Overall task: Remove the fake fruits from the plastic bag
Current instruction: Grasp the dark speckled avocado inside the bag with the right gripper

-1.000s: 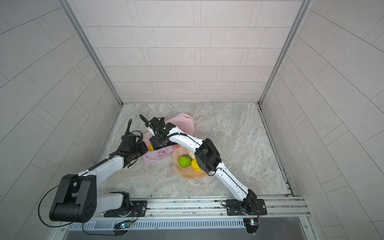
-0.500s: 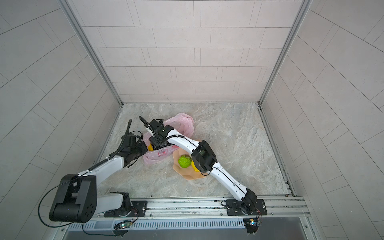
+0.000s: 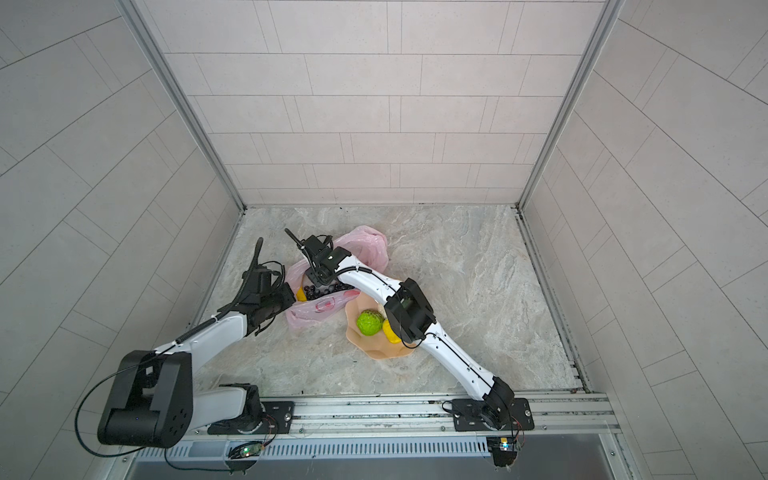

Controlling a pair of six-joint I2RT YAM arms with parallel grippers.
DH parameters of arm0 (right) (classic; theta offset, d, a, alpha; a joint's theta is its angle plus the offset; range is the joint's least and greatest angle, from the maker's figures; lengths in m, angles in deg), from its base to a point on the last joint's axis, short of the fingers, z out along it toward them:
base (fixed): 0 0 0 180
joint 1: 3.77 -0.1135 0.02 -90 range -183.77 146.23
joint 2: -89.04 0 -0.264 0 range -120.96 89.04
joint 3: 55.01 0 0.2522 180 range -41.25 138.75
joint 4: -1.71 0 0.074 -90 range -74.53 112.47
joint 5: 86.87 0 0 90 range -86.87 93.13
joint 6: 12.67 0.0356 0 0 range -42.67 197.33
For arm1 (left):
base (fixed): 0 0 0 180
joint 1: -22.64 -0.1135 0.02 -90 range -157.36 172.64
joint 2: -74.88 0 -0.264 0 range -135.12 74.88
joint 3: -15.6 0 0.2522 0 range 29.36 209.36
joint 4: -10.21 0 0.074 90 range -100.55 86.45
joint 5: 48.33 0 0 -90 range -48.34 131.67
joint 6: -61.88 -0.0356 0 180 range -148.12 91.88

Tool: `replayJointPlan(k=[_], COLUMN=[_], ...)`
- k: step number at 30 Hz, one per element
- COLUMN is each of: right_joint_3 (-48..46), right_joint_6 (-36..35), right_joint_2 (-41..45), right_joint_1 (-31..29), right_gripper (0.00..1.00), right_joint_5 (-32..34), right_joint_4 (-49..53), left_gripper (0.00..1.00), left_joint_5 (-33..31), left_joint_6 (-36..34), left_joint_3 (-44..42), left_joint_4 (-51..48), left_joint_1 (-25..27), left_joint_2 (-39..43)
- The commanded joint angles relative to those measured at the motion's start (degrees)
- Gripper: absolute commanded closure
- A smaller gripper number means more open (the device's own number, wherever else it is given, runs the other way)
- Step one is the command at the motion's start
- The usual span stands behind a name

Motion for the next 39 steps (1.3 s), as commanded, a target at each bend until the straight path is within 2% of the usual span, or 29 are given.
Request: replayJointPlan(k=[1,12,19,25,39], right_joint_3=[0.5,0.5,0.4,0.4,-1.5], right_joint_6=[1.6,3.3,3.6,4.1,4.2], right_joint_2=[1.5,1.5,3.0,6.1,11.5], right_joint_1=[0.9,1.9,1.9,1.9,1.7], right_gripper=[0.48,0.47,0.47,0.47,0.48], right_joint_5=[2.7,0.6,-0.6,-1.0,-3.1], right_joint_4=[4.4,4.0,4.2,6.0,7.1], left_gripper=[0.97,0.97,0.97,0.97,0.97], left_joint_5=[-0.7,-0.1,3.1,0.1,-2.4], left_joint_6=[-0.1,-0.1,-1.6,-3.9,-4.2], left_joint_3=[-0.4,-0.3,1.1,3.4,5.0], left_joint_4=[-0.3,0.1,0.9,-1.4,-3.0], left_joint_1=[-0.3,-0.3,0.9,4.9,6.8], left_joint_2=[1.0,0.7,-2.1,-3.2,-5.7])
